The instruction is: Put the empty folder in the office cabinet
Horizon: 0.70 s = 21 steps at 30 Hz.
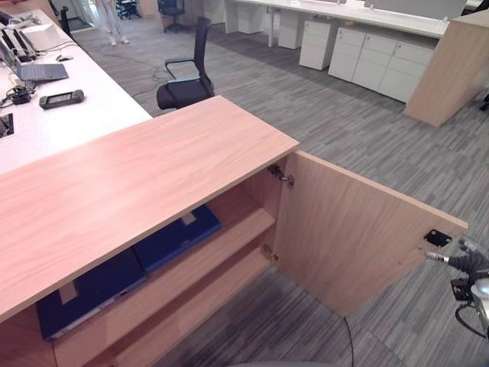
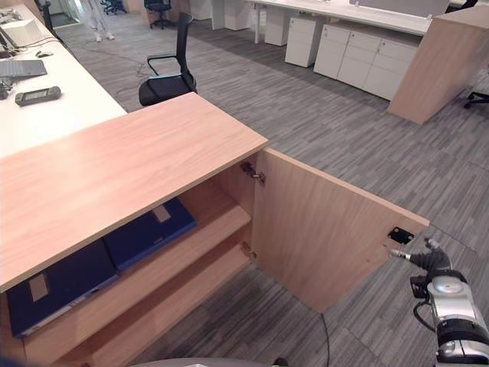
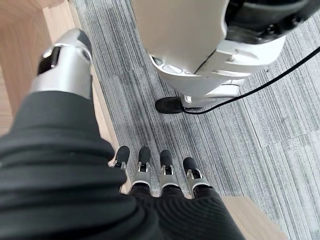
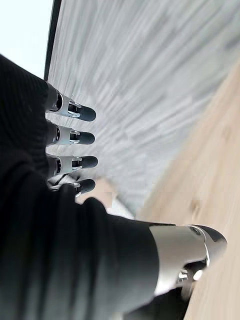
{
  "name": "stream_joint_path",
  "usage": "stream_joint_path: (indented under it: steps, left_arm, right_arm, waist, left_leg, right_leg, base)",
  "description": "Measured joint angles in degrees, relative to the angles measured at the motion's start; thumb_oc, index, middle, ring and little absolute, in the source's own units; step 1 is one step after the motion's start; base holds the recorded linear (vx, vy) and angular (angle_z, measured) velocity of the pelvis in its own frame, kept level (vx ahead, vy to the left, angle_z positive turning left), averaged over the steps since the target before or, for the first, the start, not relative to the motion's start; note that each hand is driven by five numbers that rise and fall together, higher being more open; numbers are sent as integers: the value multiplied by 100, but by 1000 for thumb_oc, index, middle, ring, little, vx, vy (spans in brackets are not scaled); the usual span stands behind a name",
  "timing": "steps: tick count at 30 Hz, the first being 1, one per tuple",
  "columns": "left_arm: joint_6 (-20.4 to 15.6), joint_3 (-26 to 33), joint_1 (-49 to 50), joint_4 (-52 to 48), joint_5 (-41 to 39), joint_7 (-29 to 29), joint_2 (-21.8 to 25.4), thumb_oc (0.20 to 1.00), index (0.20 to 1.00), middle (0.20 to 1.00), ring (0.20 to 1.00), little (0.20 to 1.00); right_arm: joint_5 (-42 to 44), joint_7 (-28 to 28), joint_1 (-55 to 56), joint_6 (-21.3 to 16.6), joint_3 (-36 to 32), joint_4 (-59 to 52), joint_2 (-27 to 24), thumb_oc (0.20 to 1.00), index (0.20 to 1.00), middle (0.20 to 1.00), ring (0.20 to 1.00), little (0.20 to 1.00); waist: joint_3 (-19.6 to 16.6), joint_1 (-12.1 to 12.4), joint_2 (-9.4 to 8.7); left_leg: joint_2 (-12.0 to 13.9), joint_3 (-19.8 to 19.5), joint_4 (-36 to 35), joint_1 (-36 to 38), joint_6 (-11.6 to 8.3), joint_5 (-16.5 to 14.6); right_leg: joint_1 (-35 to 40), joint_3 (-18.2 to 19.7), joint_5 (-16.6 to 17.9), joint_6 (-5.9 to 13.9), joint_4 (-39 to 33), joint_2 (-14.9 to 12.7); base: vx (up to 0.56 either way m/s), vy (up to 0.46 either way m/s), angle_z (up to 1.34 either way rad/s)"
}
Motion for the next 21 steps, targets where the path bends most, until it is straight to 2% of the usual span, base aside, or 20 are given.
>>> stream_joint_path:
  steps: [6, 14, 21]
  left_arm:
    - [0, 3, 107, 3, 17, 7, -23, 1000, 1000, 1000, 1000, 1000]
    - [-8, 0, 152, 47, 27, 17, -90, 1000, 1000, 1000, 1000, 1000]
    - [-50, 8, 296, 54, 70, 29, -327, 1000, 1000, 1000, 1000, 1000]
  right_arm:
    - [5, -96, -89, -89, 42, -317, -54, 1000, 1000, 1000, 1000, 1000]
    - [71, -156, -332, -111, 296, -33, -119, 1000, 1000, 1000, 1000, 1000]
    - [1076, -83, -130, -224, 521, -569, 156, 1000, 1000, 1000, 1000, 1000]
  waist:
    - [43, 28, 81]
    - [28, 58, 135]
    - [32, -73, 189]
  left_leg:
    - [0, -5, -8, -1, -4, 6]
    - [5, -28, -7, 14, -1, 8]
    - [49, 1, -22, 58, -13, 36]
  right_leg:
    - [1, -4, 2, -3, 0, 4]
    - [45, -37, 0, 0, -2, 5]
    - [34, 2, 0, 2, -4, 52]
  base:
    - [0, 0, 0]
    - [0, 0, 0]
    - [-9, 9, -5]
